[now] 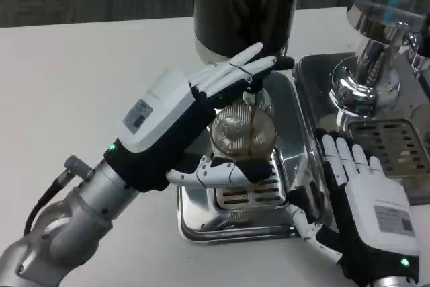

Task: Grasp the cup under the faucet to collect the drink, then remove the cup.

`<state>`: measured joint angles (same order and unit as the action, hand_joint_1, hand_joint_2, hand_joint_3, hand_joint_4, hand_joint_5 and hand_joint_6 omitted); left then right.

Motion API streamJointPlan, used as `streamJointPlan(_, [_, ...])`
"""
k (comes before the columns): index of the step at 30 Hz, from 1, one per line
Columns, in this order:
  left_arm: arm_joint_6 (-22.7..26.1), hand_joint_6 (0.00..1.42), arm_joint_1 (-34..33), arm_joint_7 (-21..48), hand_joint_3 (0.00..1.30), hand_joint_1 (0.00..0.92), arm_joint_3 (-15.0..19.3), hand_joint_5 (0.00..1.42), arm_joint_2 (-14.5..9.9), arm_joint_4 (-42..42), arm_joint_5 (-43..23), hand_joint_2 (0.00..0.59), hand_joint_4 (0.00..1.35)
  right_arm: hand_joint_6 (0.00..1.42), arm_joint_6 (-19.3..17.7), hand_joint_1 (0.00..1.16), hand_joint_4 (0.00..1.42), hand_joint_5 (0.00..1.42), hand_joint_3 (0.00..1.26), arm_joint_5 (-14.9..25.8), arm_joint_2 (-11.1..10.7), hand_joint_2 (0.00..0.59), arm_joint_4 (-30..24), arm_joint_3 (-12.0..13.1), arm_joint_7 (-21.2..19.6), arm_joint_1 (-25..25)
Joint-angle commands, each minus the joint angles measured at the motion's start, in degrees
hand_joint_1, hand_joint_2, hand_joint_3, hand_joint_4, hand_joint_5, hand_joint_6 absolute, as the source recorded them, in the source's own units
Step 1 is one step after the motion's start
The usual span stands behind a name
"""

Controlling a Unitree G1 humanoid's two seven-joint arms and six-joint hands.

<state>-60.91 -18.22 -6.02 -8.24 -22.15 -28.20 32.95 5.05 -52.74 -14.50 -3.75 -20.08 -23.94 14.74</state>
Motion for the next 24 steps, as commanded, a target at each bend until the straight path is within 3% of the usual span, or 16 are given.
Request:
streamJointPlan(1, [0.85, 0.26, 1.17, -1.31, 0.19, 0.000, -2.72, 0.28, -1.88, 0.99, 6.23, 0.144, 0.08, 0.00, -0.33, 0.33, 0.00, 0.00, 0.00, 0.16, -0.51, 0.439, 0.42, 0.45, -0.49, -0.02])
streamJointPlan(11, [4.86, 0.24, 1.61, -8.67, 0.19, 0.000, -6.59, 0.28, -5.01, 4.60, 14.00, 0.151, 0.07, 0.00, -0.31, 0.32, 0.00, 0.00, 0.00, 0.32, -0.61, 0.445, 0.38, 0.44, -0.47, -0.04])
streamJointPlan(22, [7.10, 0.23, 1.40, -12.11, 0.20, 0.000, -10.22, 0.28, -7.12, 5.68, 14.96, 0.152, 0.07, 0.00, -0.51, 0.31, 0.00, 0.00, 0.00, 0.59, -0.50, 0.443, 0.13, 0.42, -0.49, 0.20])
streamJointPlan(24, [7.41, 0.22, 1.45, -12.31, 0.21, 0.000, -10.62, 0.28, -7.29, 5.87, 14.73, 0.153, 0.07, 0.00, -1.56, 0.34, 0.00, 0.00, 0.00, 1.99, -0.43, 0.410, -0.15, 0.86, -0.55, 0.33])
